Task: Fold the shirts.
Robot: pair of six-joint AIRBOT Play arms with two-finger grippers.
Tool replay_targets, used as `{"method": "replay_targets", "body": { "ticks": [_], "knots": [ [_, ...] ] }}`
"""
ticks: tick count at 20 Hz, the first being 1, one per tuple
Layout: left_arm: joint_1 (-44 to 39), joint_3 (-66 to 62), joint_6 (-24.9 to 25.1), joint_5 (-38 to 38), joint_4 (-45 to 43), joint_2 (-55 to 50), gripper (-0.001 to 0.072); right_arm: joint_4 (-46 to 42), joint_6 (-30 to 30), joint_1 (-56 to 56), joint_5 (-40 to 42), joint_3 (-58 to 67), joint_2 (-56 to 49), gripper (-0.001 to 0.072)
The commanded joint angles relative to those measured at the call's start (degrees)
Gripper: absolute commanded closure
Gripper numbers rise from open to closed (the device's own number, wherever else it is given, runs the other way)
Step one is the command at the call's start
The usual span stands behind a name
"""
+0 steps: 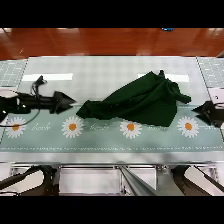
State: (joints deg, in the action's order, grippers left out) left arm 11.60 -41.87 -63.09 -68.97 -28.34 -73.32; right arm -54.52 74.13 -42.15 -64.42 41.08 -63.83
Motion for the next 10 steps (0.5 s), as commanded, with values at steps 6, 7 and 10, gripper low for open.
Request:
{"method": "replay_targets", "body": {
  "ticks": [6,7,10],
  "knots": [
    [-9.6,4.1,4.2,10.1,3.5,-5.7,0.0202,7.9,-4.8,-1.2,-0.1,-8.9,2.9,0.0306],
    [-10.6,3.4,4.9,10.1,3.5,-6.9,0.0202,7.9,-4.8,-1.2,-0.1,-8.9,2.9,0.0306],
    [-12.0,0.9,4.9,10.5,3.5,-10.1,0.0215,7.8,-4.9,-1.2,-0.7,-8.9,2.9,0.0306]
  ]
}}
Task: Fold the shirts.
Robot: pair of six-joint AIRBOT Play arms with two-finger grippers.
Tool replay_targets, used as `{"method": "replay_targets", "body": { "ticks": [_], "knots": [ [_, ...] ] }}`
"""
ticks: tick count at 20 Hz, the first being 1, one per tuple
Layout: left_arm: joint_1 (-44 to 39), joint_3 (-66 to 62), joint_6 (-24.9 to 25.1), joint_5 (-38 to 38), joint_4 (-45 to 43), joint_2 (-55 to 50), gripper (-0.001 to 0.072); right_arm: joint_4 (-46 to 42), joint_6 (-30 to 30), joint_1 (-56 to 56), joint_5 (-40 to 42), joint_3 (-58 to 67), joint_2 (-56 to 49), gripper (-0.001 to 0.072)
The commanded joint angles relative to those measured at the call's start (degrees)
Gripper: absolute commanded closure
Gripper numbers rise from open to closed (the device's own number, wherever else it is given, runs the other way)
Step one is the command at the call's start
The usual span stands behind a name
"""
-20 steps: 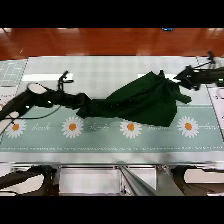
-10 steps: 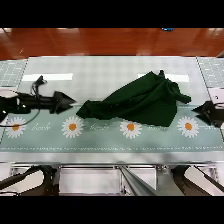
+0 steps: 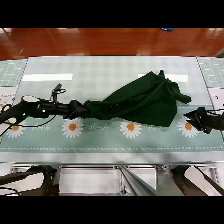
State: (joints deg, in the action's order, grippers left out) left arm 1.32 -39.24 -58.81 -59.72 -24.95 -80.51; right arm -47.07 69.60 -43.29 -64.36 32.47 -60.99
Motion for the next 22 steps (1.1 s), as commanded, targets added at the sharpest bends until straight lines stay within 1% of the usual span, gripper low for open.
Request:
{"method": "replay_targets", "body": {
  "ticks": [1,2,3,8,10,12,14,15,17,19,20,21,22],
  "knots": [
    [-1.7,-2.7,0.7,1.2,0.1,-3.8,0.0354,0.4,-0.5,-0.1,-1.0,-0.3,0.1,0.0306],
    [-1.6,-3.4,0.7,1.1,0.0,-4.5,0.0607,0.4,-0.5,0.0,-1.5,-0.3,0.1,0.0306],
    [-1.6,-4.2,1.4,1.0,-0.1,-5.0,0.069,0.2,-0.5,0.0,-2.1,-0.3,0.1,0.0306],
    [-1.6,-6.4,1.8,0.4,-0.1,-5.1,0.069,-1.0,-0.9,0.0,-5.0,-3.5,0.1,0.0306],
    [-1.6,-6.4,1.8,0.2,-0.1,-5.1,0.069,-1.0,-0.5,0.0,-4.3,-5.5,0.1,0.0306],
    [-1.6,-6.4,1.8,0.2,-0.1,-5.1,0.069,-1.3,-0.4,2.4,-3.3,-5.6,-0.1,0.0306],
    [-1.6,-6.4,1.8,0.2,-0.1,-5.1,0.069,-1.2,-0.4,7.0,-2.1,-5.5,-2.9,0.0306],
    [-1.6,-6.4,1.8,0.2,-0.1,-5.1,0.069,-0.7,0.1,8.8,0.0,-5.3,-4.9,0.0306],
    [-1.6,-6.4,1.8,-0.2,-0.1,-5.1,0.069,3.3,0.1,11.8,3.5,-3.9,-9.4,0.0306],
    [-1.6,-6.4,1.8,-0.3,-0.1,-5.1,0.069,6.9,-0.8,15.1,5.2,-1.1,-13.6,0.0306],
    [-1.6,-6.4,1.8,-0.3,-0.1,-5.1,0.069,8.3,-1.1,17.4,5.7,0.7,-15.6,0.0323],
    [-1.6,-6.4,1.8,-0.3,-0.1,-5.1,0.069,9.1,-1.1,19.6,6.5,2.8,-17.1,0.0427],
    [-1.6,-6.4,1.8,-0.3,0.3,-5.1,0.069,9.4,-1.1,21.6,6.7,4.9,-17.9,0.0577]
  ]
}}
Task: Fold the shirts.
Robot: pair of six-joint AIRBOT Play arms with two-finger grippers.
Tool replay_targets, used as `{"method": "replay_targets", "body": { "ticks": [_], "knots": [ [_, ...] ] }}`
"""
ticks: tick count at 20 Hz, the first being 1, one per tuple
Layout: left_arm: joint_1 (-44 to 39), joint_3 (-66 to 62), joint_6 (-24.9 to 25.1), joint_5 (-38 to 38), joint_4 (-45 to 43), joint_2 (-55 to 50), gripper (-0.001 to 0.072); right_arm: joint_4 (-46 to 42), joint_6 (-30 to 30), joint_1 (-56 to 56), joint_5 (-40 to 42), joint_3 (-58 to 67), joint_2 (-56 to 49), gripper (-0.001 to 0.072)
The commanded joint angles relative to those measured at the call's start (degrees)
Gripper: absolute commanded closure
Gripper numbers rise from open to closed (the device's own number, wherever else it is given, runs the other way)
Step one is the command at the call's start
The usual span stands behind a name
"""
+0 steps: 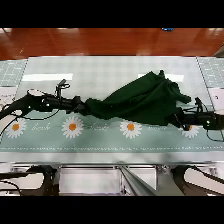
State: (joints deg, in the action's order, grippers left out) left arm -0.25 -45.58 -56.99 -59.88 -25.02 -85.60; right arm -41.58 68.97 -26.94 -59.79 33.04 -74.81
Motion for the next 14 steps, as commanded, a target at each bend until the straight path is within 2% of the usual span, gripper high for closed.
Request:
{"method": "replay_targets", "body": {
  "ticks": [1,3,5,8,9,12,14],
  "knots": [
    [0.4,-0.3,0.0,-0.4,1.6,0.3,0.069,4.0,-0.5,7.1,1.1,7.1,-4.3,0.0687],
    [2.4,-2.4,1.7,-2.8,7.2,1.8,0.069,3.1,-0.9,9.1,-4.9,15.1,-3.5,0.0687],
    [5.5,-6.4,2.8,-5.1,16.8,4.9,0.069,2.4,0.0,10.1,-9.1,24.9,-0.9,0.0687],
    [9.6,-14.8,5.2,-5.7,34.1,11.5,0.0691,1.8,6.1,10.4,-9.1,43.7,4.2,0.0687],
    [10.7,-18.2,6.0,-5.5,37.4,13.6,0.0691,1.3,7.5,10.4,-8.7,51.2,5.1,0.0687],
    [13.6,-30.1,5.6,-2.0,37.9,19.6,0.0691,-1.4,11.4,10.4,-14.0,72.9,5.3,0.0687],
    [16.0,-37.2,1.3,2.1,31.0,23.4,0.0692,-4.3,13.5,10.4,-19.3,85.2,5.7,0.0687]
  ]
}}
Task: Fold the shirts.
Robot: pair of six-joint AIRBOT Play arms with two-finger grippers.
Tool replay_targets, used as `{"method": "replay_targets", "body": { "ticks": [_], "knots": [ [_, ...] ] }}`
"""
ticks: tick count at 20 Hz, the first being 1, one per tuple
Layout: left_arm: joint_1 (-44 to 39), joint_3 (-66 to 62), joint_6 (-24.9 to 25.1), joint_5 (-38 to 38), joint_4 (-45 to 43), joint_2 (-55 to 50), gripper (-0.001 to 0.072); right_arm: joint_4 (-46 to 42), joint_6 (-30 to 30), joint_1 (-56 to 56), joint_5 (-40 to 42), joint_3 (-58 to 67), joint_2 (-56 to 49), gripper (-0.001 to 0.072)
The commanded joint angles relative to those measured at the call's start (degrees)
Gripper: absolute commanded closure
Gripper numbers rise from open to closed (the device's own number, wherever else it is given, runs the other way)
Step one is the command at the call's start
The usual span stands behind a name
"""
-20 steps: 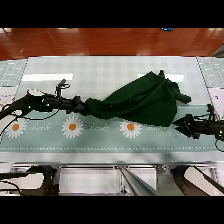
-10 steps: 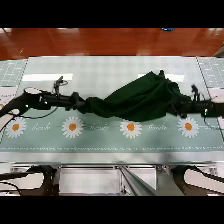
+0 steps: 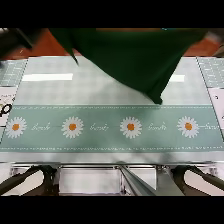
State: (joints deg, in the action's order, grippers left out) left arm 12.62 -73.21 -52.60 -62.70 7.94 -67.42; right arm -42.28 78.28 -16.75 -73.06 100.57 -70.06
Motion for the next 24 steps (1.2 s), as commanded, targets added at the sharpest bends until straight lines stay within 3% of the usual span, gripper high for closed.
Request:
{"method": "replay_targets", "body": {
  "ticks": [1,5,13,16,20,24],
  "knots": [
    [4.5,-12.7,-7.1,6.7,-8.0,6.9,0.0692,-4.4,4.6,0.2,-7.4,21.0,1.9,0.0687],
    [10.2,-22.0,-22.1,8.3,-35.8,15.6,0.0691,-11.5,4.7,0.2,-10.1,21.4,12.0,0.0687],
    [13.8,-23.0,-24.2,8.1,-48.7,38.0,0.0691,-15.8,6.7,0.2,-17.6,21.4,27.0,0.0687],
    [13.8,-23.0,-28.4,2.3,-56.1,42.4,0.0691,-16.8,8.1,0.2,-18.7,17.2,30.7,0.0687],
    [13.8,-18.0,-31.3,-8.2,-56.1,42.5,0.0691,-16.3,8.2,0.2,-19.5,4.1,33.2,0.0687],
    [13.7,1.8,-28.3,-5.6,-44.0,41.6,0.0691,-17.3,5.6,0.2,-15.3,-8.3,32.1,0.0687]
  ]
}}
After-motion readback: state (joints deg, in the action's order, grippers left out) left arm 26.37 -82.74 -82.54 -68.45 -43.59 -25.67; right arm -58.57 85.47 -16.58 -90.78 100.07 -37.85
